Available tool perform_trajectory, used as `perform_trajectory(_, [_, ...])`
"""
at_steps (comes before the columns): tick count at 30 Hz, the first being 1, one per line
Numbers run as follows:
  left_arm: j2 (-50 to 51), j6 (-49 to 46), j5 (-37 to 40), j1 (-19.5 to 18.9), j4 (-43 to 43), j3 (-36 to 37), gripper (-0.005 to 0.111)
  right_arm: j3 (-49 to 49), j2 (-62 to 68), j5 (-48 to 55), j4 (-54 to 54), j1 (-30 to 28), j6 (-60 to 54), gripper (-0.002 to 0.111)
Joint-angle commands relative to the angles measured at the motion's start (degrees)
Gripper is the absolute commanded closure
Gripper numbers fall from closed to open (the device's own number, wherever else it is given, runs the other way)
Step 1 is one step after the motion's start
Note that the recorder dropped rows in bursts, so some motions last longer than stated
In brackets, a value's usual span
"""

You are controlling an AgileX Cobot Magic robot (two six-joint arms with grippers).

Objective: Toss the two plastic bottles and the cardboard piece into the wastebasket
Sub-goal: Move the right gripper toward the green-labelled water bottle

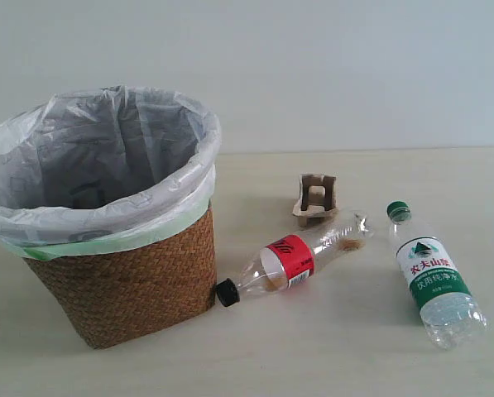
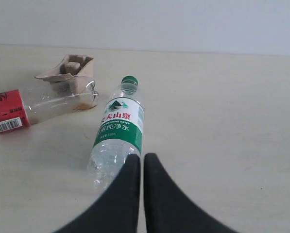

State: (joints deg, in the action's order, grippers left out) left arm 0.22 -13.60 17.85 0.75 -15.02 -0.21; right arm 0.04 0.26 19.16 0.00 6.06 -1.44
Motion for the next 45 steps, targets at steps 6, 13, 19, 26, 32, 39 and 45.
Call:
perform_trajectory(6, [-0.22,-0.14,-0.47,0.47,-0.15,0.21,0.103,-0.04,-0.26,-19.75,-4.79,-0.28,-1.67,0.108])
perform_trajectory(13, [-0.22,-0.14,-0.47,0.47,-0.15,0.21,0.103,-0.04,-0.26,-47.72,-4.25,-0.28,9.85,0.108])
perform_trajectory(19, [-0.22,-0.14,-0.47,0.47,-0.15,0.21,0.103,-0.29,-0.26,-60.15,-3.57,-0.28,23.82,0.108])
perform_trajectory(26, [-0.22,-0.14,-0.47,0.47,-0.15,0.21,0.103,-14.71,-0.26,-31.75,-5.26,-0.28,22.40,0.107])
perform_trajectory(32, [-0.22,-0.14,-0.47,0.47,-0.15,0.21,0.103,-23.63,6.43,-25.37,-5.72,-0.28,21.20,0.057])
perform_trajectory(39, [-0.22,-0.14,-0.47,0.47,-0.15,0.21,0.103,-31.70,19.40,-16.37,-5.72,-0.28,21.06,0.010])
perform_trajectory(45, [-0.22,-0.14,-0.47,0.47,-0.15,0.21,0.103,-36.19,30.55,-9.80,-5.12,-0.28,21.06,0.010])
